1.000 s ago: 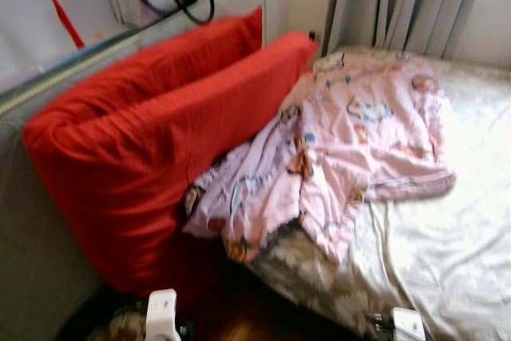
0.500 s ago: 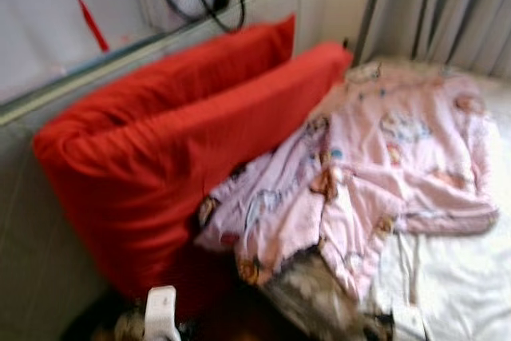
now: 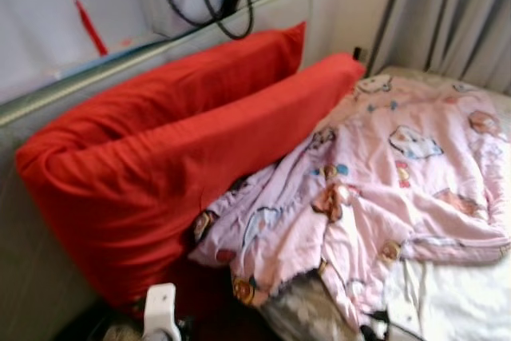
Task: Clean up the room
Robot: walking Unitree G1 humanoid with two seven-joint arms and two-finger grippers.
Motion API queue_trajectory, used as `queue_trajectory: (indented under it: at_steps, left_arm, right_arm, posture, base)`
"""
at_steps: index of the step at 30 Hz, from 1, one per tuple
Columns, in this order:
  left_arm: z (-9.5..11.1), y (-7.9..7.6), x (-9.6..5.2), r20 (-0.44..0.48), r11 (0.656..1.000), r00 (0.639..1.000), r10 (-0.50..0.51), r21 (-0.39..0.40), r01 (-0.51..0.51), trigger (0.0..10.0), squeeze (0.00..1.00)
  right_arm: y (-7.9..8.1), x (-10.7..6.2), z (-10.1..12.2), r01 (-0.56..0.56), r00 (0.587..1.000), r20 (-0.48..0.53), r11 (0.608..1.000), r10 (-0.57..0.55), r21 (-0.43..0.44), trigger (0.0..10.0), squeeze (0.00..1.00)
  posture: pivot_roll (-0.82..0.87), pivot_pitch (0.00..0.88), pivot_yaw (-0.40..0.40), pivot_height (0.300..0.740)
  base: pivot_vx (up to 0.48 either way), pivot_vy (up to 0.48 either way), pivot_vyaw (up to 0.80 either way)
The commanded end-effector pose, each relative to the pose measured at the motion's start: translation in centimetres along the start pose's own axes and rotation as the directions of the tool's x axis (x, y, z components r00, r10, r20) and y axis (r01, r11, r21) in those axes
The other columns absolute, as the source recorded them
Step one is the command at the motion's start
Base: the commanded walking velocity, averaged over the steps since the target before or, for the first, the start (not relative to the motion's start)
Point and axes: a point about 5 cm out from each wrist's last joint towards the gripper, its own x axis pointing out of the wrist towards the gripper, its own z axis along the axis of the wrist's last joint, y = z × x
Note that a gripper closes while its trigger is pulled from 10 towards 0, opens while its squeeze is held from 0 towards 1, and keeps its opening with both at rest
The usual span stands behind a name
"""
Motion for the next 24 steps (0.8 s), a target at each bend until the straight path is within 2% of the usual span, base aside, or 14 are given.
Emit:
queue_trajectory:
  at_steps: [1, 6, 7, 8, 9, 10, 11, 12, 13, 14, 15, 18, 19, 24]
  left_arm:
    - [0.8, -0.7, 0.2, 0.040, 1.000, 0.999, -0.030, -0.003, 0.030, 10.0, 0.00]
    - [2.4, -1.1, 0.3, 0.113, 0.998, 0.992, -0.064, 0.009, 0.063, 10.0, 0.00]
    - [3.8, -1.0, 0.4, 0.179, 0.997, 0.981, -0.077, -0.002, 0.078, 10.0, 0.00]
    - [3.8, -1.0, 0.4, 0.179, 0.997, 0.981, -0.077, -0.002, 0.078, 10.0, 0.00]
    - [4.8, -0.9, 0.3, 0.230, 0.996, 0.969, -0.090, -0.002, 0.093, 10.0, 0.00]
    - [5.5, -0.9, 0.3, 0.267, 0.995, 0.958, -0.101, 0.002, 0.104, 10.0, 0.00]
    - [5.5, -0.9, 0.3, 0.267, 0.995, 0.958, -0.101, 0.002, 0.104, 10.0, 0.00]
    - [5.8, -1.0, 0.2, 0.283, 0.994, 0.953, -0.106, 0.003, 0.109, 10.0, 0.00]
    - [6.5, -1.2, 0.1, 0.330, 0.992, 0.936, -0.121, 0.016, 0.123, 10.0, 0.00]
    - [6.5, -1.2, 0.1, 0.330, 0.992, 0.936, -0.121, 0.016, 0.123, 10.0, 0.00]
    - [7.7, -1.5, -0.1, 0.399, 0.990, 0.906, -0.140, 0.025, 0.142, 10.0, 0.00]
    - [9.2, -2.2, -0.7, 0.500, 0.983, 0.848, -0.175, 0.042, 0.179, 10.0, 0.00]
    - [10.2, -2.8, -1.3, 0.564, 0.976, 0.798, -0.210, 0.072, 0.206, 10.0, 0.00]
    - [11.4, -3.5, -2.4, 0.633, 0.971, 0.737, -0.235, 0.127, 0.201, 10.0, 0.00]
  right_arm:
    - [-1.1, -0.5, -0.8, 0.033, 0.999, -0.005, 0.999, -0.033, 0.019, 10.0, 0.00]
    - [-1.1, -0.6, -0.5, 0.034, 0.998, 0.046, 0.999, -0.035, 0.037, 10.0, 0.00]
    - [-1.1, -0.6, -0.3, 0.037, 0.996, 0.084, 0.998, -0.041, 0.055, 10.0, 0.00]
    - [-1.1, -0.6, -0.3, 0.037, 0.996, 0.084, 0.998, -0.041, 0.055, 10.0, 0.00]
    - [-1.2, -0.7, -0.1, 0.039, 0.993, 0.113, 0.997, -0.047, 0.073, 10.0, 0.00]
    - [-0.7, -0.2, 2.0, 0.027, 0.981, 0.191, 0.998, -0.039, 0.065, 10.0, 0.00]
    - [-0.7, -0.2, 2.0, 0.027, 0.981, 0.191, 0.998, -0.039, 0.065, 10.0, 0.00]
    - [0.0, 0.3, 4.2, 0.014, 0.965, 0.263, 0.998, -0.028, 0.054, 10.0, 0.00]
    - [0.7, 0.6, 7.3, 0.001, 0.930, 0.368, 0.999, -0.016, 0.039, 10.0, 0.00]
    - [0.7, 0.6, 7.3, 0.001, 0.930, 0.368, 0.999, -0.016, 0.039, 10.0, 0.00]
    - [0.8, 0.5, 8.7, -0.005, 0.901, 0.434, 0.999, -0.013, 0.040, 10.0, 0.00]
    - [0.8, 0.2, 9.5, -0.006, 0.872, 0.489, 1.000, -0.004, 0.018, 10.0, 0.00]
    - [1.2, -0.1, 10.0, -0.023, 0.848, 0.529, 0.999, 0.031, -0.023, 10.0, 0.00]
    - [1.4, -0.6, 10.6, -0.040, 0.804, 0.591, 0.998, 0.063, -0.052, 10.0, 0.00]
  posture:
    - [0.04, 0.016, 0.028, 0.740]
    - [0.04, 0.011, 0.027, 0.740]
    - [0.04, 0.005, 0.026, 0.740]
    - [0.04, 0.005, 0.026, 0.740]
    - [0.03, 0.001, 0.024, 0.740]
    - [0.03, 0.000, 0.023, 0.740]
    - [0.03, 0.000, 0.023, 0.740]
    - [0.03, 0.000, 0.022, 0.740]
    - [0.03, 0.000, 0.020, 0.740]
    - [0.03, 0.000, 0.020, 0.740]
    - [0.04, 0.000, 0.018, 0.740]
    - [0.04, 0.000, 0.014, 0.740]
    - [0.03, 0.000, 0.015, 0.740]
    - [0.03, 0.000, 0.009, 0.740]
  base:
    - [0.000, 0.000, 0.00]
    - [0.000, 0.000, 0.00]
    - [0.000, 0.000, 0.00]
    - [0.000, 0.000, 0.00]
    - [0.000, 0.000, 0.00]
    - [0.000, 0.000, 0.00]
    - [0.000, 0.000, 0.00]
    - [0.000, 0.000, 0.00]
    - [0.000, 0.000, 0.00]
    - [0.000, 0.000, 0.00]
    - [0.000, 0.000, 0.00]
    - [0.000, 0.000, 0.00]
    - [0.000, 0.000, 0.00]
    - [0.000, 0.000, 0.00]
